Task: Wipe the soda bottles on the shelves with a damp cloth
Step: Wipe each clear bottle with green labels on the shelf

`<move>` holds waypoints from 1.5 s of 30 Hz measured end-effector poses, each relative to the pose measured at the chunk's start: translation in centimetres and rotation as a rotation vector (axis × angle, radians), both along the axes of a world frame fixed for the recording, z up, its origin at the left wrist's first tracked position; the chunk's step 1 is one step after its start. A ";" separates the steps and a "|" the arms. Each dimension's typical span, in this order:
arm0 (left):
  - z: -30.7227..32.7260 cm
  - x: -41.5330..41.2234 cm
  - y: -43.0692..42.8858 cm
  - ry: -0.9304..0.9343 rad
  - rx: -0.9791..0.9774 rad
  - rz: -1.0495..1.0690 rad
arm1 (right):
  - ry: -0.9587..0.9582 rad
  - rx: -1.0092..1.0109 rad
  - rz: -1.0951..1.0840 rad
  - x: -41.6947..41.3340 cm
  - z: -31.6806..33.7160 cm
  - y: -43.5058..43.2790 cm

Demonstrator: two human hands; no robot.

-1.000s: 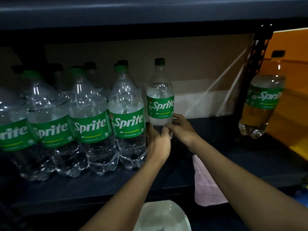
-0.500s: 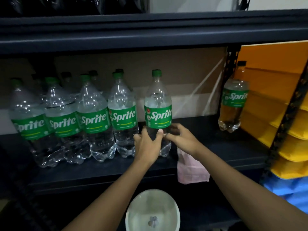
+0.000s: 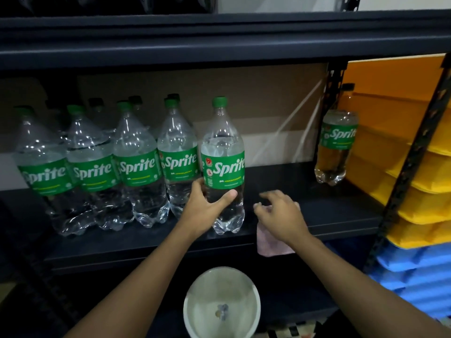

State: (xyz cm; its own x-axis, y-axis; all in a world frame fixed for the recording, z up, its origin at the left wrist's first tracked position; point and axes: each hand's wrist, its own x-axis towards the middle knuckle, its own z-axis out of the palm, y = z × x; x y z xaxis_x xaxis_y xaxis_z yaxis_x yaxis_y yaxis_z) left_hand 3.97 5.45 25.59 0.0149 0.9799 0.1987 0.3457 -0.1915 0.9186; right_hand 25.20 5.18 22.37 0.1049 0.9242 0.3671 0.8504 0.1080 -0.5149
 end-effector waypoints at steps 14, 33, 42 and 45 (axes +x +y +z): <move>-1.1 0.0 1.0 -0.020 0.033 -0.033 | -0.267 -0.140 -0.110 -0.6 -4.0 0.3; 0.0 -1.3 1.4 -0.130 -0.012 -0.257 | 0.187 0.660 0.240 -9.5 9.9 1.5; 1.3 -2.1 0.6 -0.083 -0.080 -0.249 | -0.120 0.588 0.157 -9.9 18.4 3.1; 4.2 -1.8 0.1 -0.313 -0.095 -0.213 | -0.074 0.631 0.166 -9.9 18.3 3.1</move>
